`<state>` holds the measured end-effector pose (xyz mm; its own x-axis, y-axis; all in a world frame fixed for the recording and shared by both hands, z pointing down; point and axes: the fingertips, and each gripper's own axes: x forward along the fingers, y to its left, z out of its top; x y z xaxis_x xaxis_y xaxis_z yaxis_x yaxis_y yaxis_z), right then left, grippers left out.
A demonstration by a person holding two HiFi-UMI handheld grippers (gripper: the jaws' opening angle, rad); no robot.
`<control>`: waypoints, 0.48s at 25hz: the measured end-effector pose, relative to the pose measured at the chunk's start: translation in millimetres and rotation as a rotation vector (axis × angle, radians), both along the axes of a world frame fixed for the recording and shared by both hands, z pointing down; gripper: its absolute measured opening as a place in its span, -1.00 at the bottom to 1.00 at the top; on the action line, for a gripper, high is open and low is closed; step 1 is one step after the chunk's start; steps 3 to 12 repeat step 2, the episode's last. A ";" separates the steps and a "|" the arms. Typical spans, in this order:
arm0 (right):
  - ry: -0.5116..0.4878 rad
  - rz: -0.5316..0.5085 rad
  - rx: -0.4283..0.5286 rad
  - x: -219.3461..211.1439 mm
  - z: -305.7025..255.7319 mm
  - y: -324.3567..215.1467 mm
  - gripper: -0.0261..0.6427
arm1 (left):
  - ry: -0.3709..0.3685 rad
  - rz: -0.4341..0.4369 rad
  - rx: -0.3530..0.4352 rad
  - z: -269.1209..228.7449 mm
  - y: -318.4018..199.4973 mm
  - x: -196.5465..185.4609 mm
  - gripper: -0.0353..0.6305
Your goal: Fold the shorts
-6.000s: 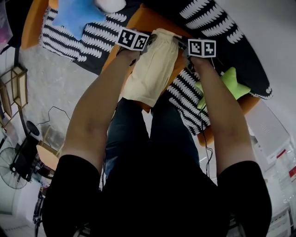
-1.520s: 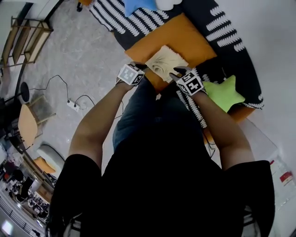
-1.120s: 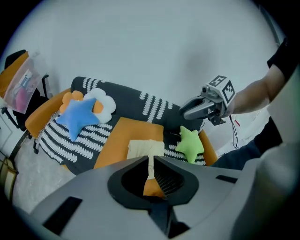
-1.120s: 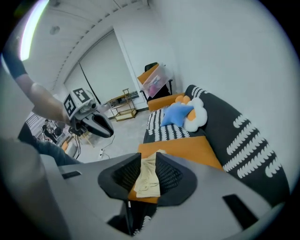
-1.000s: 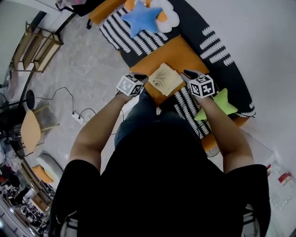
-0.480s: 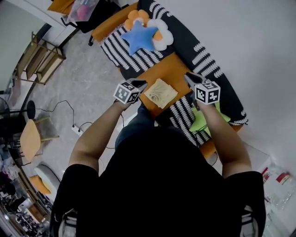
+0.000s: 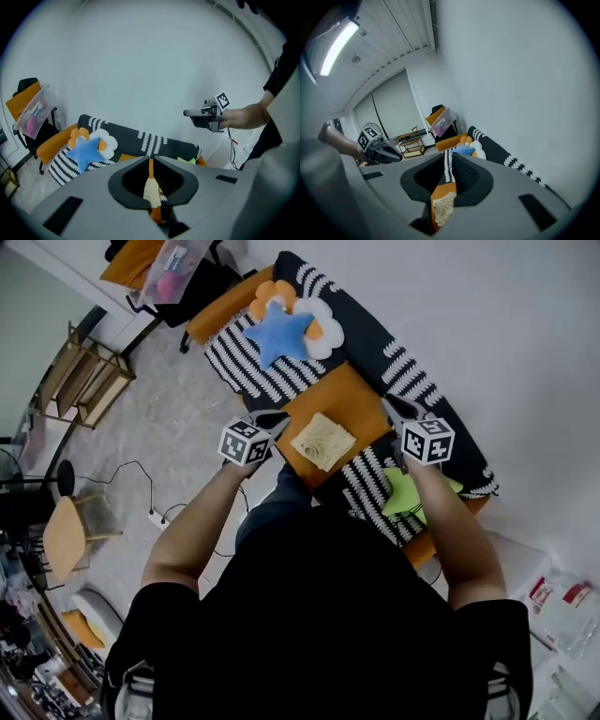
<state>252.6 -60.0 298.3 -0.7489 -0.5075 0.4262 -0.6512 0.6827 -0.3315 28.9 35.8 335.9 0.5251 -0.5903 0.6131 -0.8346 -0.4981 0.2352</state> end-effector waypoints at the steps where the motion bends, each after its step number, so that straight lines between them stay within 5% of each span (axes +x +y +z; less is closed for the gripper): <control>1: -0.001 0.006 0.003 3.9 -2.0 2.0 -0.76 | 0.004 -0.004 0.004 -3.0 1.9 0.0 -0.76; 12: -0.002 0.012 0.006 7.8 -4.0 4.0 -0.76 | 0.007 -0.008 0.009 -6.2 3.8 0.0 -0.76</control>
